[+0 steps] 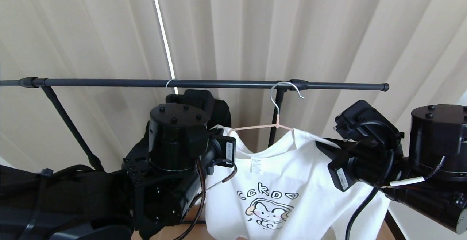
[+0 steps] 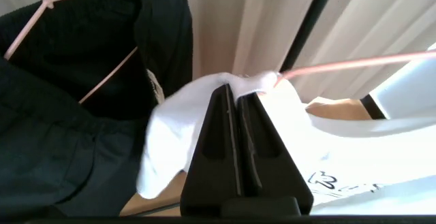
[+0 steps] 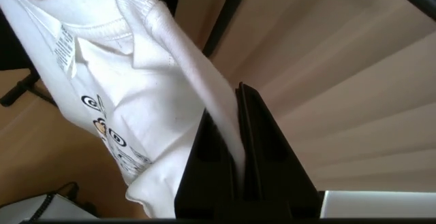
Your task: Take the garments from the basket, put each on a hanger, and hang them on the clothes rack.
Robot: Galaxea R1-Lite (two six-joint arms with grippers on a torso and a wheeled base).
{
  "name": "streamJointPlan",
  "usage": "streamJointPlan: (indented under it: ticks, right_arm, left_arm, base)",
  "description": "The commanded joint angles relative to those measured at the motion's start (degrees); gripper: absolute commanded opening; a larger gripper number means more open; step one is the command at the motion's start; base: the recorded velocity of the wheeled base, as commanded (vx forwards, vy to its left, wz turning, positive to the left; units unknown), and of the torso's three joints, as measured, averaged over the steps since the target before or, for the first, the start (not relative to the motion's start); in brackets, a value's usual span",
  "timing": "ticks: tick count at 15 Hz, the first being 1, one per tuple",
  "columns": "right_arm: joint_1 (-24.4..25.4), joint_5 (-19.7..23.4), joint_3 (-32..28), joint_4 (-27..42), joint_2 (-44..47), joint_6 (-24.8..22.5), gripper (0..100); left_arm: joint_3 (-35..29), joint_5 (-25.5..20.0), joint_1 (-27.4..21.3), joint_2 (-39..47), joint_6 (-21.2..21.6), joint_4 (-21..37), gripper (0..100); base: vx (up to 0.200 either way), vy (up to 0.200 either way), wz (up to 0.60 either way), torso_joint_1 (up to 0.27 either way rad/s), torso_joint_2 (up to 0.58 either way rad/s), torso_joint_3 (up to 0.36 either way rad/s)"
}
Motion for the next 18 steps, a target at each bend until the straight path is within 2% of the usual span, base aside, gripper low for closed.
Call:
streamJointPlan:
  ticks: [1, 3, 4, 6, 10, 11, 14, 18]
  right_arm:
    - [0.4, 0.1, 0.0, -0.5, 1.5, 0.5, 0]
    - [0.5, 0.1, 0.0, -1.2, 1.9, 1.2, 0]
    - [2.5, -0.4, -0.1, -4.5, 4.3, 4.5, 0]
    - [2.6, -2.2, 0.1, -5.9, 5.9, 4.5, 0]
    - [3.7, -2.1, 0.2, -8.4, 8.1, 5.2, 0]
    - [3.8, -2.3, 0.3, -11.1, 10.0, 6.2, 0]
    - [3.9, -2.1, 0.4, -11.8, 11.9, 7.0, 0]
    - [4.9, -2.2, 0.5, -18.7, 14.9, 9.4, 0]
  left_arm:
    - [-1.2, 0.0, -0.7, -1.2, -0.1, 0.7, 0]
    - [-1.4, 0.0, -0.9, -1.4, -0.1, 1.2, 0]
    - [-2.5, 0.0, -1.4, -2.0, -0.3, 1.7, 0]
    - [-2.8, 0.0, -1.5, -2.4, -0.3, 1.7, 0]
    - [-3.6, 0.0, -2.0, -3.6, -0.3, 1.7, 0]
    - [-4.3, -0.1, -2.5, -4.6, -0.3, 1.7, 0]
    - [-5.0, 0.0, -3.6, -4.7, -0.4, 1.7, 0]
    - [-5.6, -0.1, -4.5, -4.7, -1.2, 1.7, 0]
  base:
    - [0.000, 0.000, 0.00, 0.000, 0.00, 0.000]
    - [0.000, 0.000, 0.00, 0.000, 0.00, 0.000]
    - [0.000, 0.000, 0.00, 0.000, 0.00, 0.000]
    - [0.000, 0.000, 0.00, 0.000, 0.00, 0.000]
    - [0.000, 0.000, 0.00, 0.000, 0.00, 0.000]
    - [0.000, 0.000, 0.00, 0.000, 0.00, 0.000]
    - [0.000, 0.000, 0.00, 0.000, 0.00, 0.000]
    - [0.000, 0.000, 0.00, 0.000, 0.00, 0.000]
